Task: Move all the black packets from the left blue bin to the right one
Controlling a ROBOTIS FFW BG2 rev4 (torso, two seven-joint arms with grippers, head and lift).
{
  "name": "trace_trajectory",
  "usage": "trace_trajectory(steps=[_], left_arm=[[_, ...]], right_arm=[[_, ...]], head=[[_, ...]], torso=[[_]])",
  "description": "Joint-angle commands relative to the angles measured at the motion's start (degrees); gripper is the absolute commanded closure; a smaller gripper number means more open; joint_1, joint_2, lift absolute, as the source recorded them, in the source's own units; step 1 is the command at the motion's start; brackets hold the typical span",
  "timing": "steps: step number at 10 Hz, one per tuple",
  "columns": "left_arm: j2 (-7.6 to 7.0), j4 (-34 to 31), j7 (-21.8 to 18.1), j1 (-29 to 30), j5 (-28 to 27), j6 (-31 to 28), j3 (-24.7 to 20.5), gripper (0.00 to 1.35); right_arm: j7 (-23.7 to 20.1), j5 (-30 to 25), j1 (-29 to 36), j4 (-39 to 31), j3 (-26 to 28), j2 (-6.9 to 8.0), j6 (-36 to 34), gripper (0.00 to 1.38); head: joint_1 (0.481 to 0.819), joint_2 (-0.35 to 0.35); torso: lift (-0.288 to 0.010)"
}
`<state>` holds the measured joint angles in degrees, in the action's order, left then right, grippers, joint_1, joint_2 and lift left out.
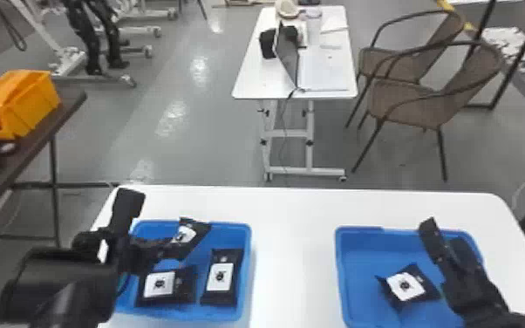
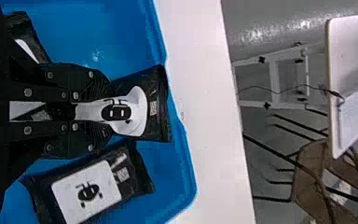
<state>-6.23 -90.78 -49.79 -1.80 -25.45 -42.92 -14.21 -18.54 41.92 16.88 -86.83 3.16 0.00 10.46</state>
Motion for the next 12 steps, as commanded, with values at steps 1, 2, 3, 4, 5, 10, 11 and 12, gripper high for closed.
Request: trace_trajectory(steps=[1,2,3,4,5,10,11,12], left_arm=[[1.75,-9.33,-2.06,2.15,0.05,-0.5,-0.02,1.04],[2.28,-13.02,-3.29,2.24,0.66,0.2,1.38,1.04],[1.84,-13.72,-3.55,1.45,3.12,2.23,4.19,1.03],[1.58,-13.72,-3.55,0.22,4.09,2.93,7.45,1.03],[1.75,-13.55,-3.2,-1.19,4.44,3.9,10.35,1.03],[2.37,3.07,1.19,-8.49,22.81,23.23,20.28,1.03],[1.93,6.85,1.02,-9.72,26.85,25.25,22.21,1.03],[1.66,9.13,0.49,-11.03,28.09,25.69,24.58,1.03]], right_arm=[[-0.09,0.0,0.0,-0.27,-0.09,0.05,0.0,0.23],[-0.44,0.0,-0.27,-0.45,-0.26,0.05,0.0,0.23],[-1.49,0.0,-1.14,-0.27,-0.44,0.05,-0.08,0.22],[-3.08,-0.09,-2.55,0.17,-0.7,0.05,-0.79,0.22],[-3.96,-0.35,-3.78,0.34,-1.05,0.05,-1.58,0.23],[-5.63,-1.67,-7.82,1.58,-2.11,0.05,-2.02,0.22],[-6.15,-1.84,-8.97,2.19,-2.37,0.05,-2.02,0.22],[-6.59,-2.02,-9.93,2.63,-2.46,0.05,-2.02,0.22]], head=[[0.695,0.095],[0.695,0.073],[0.695,0.055],[0.695,0.043],[0.695,0.014],[0.695,-0.109],[0.695,-0.133],[0.695,-0.151]], torso=[[0.0],[0.0],[0.0],[0.0],[0.0],[0.0],[0.0],[0.0]])
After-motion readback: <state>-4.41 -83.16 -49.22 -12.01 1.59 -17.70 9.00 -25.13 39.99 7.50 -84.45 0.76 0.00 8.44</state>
